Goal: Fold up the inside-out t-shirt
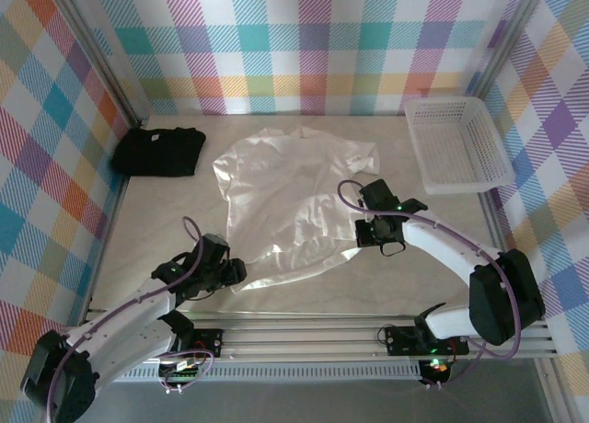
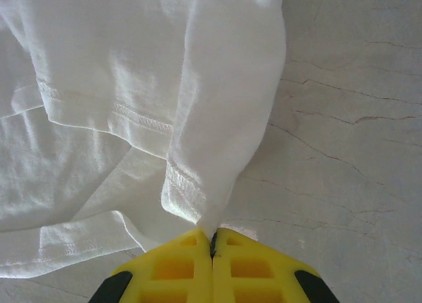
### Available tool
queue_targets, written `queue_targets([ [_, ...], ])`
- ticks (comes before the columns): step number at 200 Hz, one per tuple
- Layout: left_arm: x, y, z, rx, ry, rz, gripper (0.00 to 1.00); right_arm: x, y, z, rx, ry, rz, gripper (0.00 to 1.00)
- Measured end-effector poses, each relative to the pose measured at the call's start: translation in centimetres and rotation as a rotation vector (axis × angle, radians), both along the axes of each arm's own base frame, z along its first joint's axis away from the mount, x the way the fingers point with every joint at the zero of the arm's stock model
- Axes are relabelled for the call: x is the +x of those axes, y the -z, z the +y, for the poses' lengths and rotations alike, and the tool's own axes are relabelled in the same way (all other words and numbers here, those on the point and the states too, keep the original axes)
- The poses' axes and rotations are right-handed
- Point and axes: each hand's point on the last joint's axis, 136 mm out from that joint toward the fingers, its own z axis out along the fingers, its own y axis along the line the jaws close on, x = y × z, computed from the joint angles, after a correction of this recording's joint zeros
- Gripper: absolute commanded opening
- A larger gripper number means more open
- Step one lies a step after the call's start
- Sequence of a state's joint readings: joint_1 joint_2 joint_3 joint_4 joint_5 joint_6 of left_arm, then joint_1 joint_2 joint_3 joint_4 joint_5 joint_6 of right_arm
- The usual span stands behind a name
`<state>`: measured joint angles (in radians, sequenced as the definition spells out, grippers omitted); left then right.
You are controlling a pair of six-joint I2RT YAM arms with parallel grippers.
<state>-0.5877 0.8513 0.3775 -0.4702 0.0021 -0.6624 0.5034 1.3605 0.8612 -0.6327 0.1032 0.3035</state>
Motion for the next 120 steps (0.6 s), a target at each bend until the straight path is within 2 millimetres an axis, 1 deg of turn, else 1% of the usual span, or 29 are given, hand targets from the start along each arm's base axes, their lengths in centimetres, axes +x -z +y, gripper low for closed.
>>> queue_targets([
  [21, 0.5, 0.7, -0.3, 0.025, 0.024, 0.002, 0.1, 0.1, 0.0, -0.3, -0.016, 0.01, -0.007, 0.0],
  [32, 0.8, 1.1, -0.2, 0.045, 0.017, 0.004, 0.0, 0.3, 0.1, -0.5, -0.028, 0.016, -0.012, 0.0],
  [42, 1.1, 1.3, 0.1, 0.069, 0.008, -0.002, 0.0, 0.4, 0.1, -0.8, -0.038, 0.022, -0.016, 0.0],
  [55, 1.7, 0.7, 0.4, 0.089, -0.001, -0.036, 0.0, 0.8, -0.1, -1.3, -0.052, 0.039, -0.026, 0.0],
  [71, 3.1, -1.9, 0.6, 0.071, -0.032, -0.145, 0.0, 2.0, -1.5, -1.8, -0.047, 0.067, -0.072, 0.0],
  [76, 3.7, -3.5, 0.6, 0.05, -0.048, -0.202, 0.0, 2.5, -2.4, -2.0, -0.039, 0.077, -0.098, 0.0],
  [82, 4.5, -5.5, 0.7, 0.025, -0.067, -0.263, 0.0, 3.7, -4.3, -2.2, -0.018, 0.096, -0.15, 0.0],
  [85, 5.0, -7.0, 0.7, 0.007, -0.078, -0.307, 0.0, 4.1, -5.0, -2.2, -0.009, 0.1, -0.17, 0.0],
  [89, 5.4, -8.5, 0.7, -0.014, -0.09, -0.348, 0.0, 4.9, -6.6, -2.3, 0.007, 0.11, -0.212, 0.0],
  [90, 5.7, -9.5, 0.7, -0.023, -0.097, -0.372, 0.0, 5.1, -7.0, -2.3, 0.011, 0.111, -0.22, 0.0],
  [94, 6.0, -10.7, 0.8, -0.034, -0.107, -0.403, 0.0, 5.9, -8.6, -2.3, 0.026, 0.115, -0.264, 0.0],
  [96, 6.3, -11.9, 0.8, -0.043, -0.114, -0.43, 0.0, 6.6, -10.2, -2.4, 0.041, 0.123, -0.303, 0.0],
  [98, 6.6, -13.0, 0.9, -0.055, -0.123, -0.456, 0.0, 6.7, -10.6, -2.4, 0.044, 0.124, -0.313, 0.0],
  [100, 6.9, -14.1, 1.0, -0.062, -0.13, -0.483, 0.0, 7.1, -11.7, -2.4, 0.054, 0.124, -0.341, 0.0],
  [101, 6.9, -14.1, 1.0, -0.062, -0.13, -0.483, 0.0, 7.5, -12.6, -2.4, 0.061, 0.125, -0.364, 0.0],
  [102, 7.1, -15.0, 1.0, -0.069, -0.134, -0.501, 0.0, 7.5, -12.6, -2.4, 0.061, 0.125, -0.364, 0.0],
  [104, 7.3, -16.1, 1.1, -0.076, -0.141, -0.523, 0.0, 8.1, -14.4, -2.4, 0.077, 0.127, -0.409, 0.0],
  [105, 7.5, -16.7, 1.1, -0.081, -0.145, -0.536, 0.0, 8.1, -14.4, -2.4, 0.077, 0.127, -0.409, 0.0],
  [106, 7.6, -17.4, 1.1, -0.085, -0.147, -0.551, 0.0, 8.5, -15.7, -2.3, 0.088, 0.128, -0.44, 0.0],
  [109, 7.8, -18.2, 1.2, -0.089, -0.15, -0.568, 0.0, 8.7, -16.6, -2.3, 0.093, 0.129, -0.462, 0.0],
  [111, 8.0, -19.6, 1.3, -0.096, -0.155, -0.594, 0.0, 8.9, -17.1, -2.4, 0.095, 0.128, -0.476, 0.0],
  [112, 8.0, -19.6, 1.3, -0.096, -0.155, -0.594, 0.0, 9.2, -18.5, -2.4, 0.106, 0.131, -0.507, 0.0],
  [114, 8.3, -21.4, 1.3, -0.111, -0.162, -0.635, 0.0, 9.5, -19.8, -2.4, 0.114, 0.13, -0.541, 0.0],
  [115, 8.4, -22.1, 1.3, -0.118, -0.165, -0.649, 0.0, 9.5, -19.8, -2.4, 0.114, 0.13, -0.541, 0.0],
  [116, 8.5, -22.6, 1.3, -0.118, -0.166, -0.659, 0.0, 9.7, -21.4, -2.5, 0.125, 0.132, -0.579, 0.0],
  [117, 8.5, -22.6, 1.3, -0.118, -0.166, -0.659, 0.0, 9.7, -21.4, -2.5, 0.125, 0.132, -0.579, 0.0],
  [118, 8.5, -23.2, 1.3, -0.123, -0.166, -0.67, 0.0, 9.8, -21.8, -2.5, 0.128, 0.132, -0.591, 0.0],
  [119, 8.6, -24.2, 1.3, -0.127, -0.167, -0.688, 0.0, 10.0, -23.2, -2.5, 0.137, 0.134, -0.624, 0.0],
  [120, 8.6, -24.2, 1.3, -0.127, -0.167, -0.688, 0.0, 10.0, -23.2, -2.5, 0.137, 0.134, -0.624, 0.0],
])
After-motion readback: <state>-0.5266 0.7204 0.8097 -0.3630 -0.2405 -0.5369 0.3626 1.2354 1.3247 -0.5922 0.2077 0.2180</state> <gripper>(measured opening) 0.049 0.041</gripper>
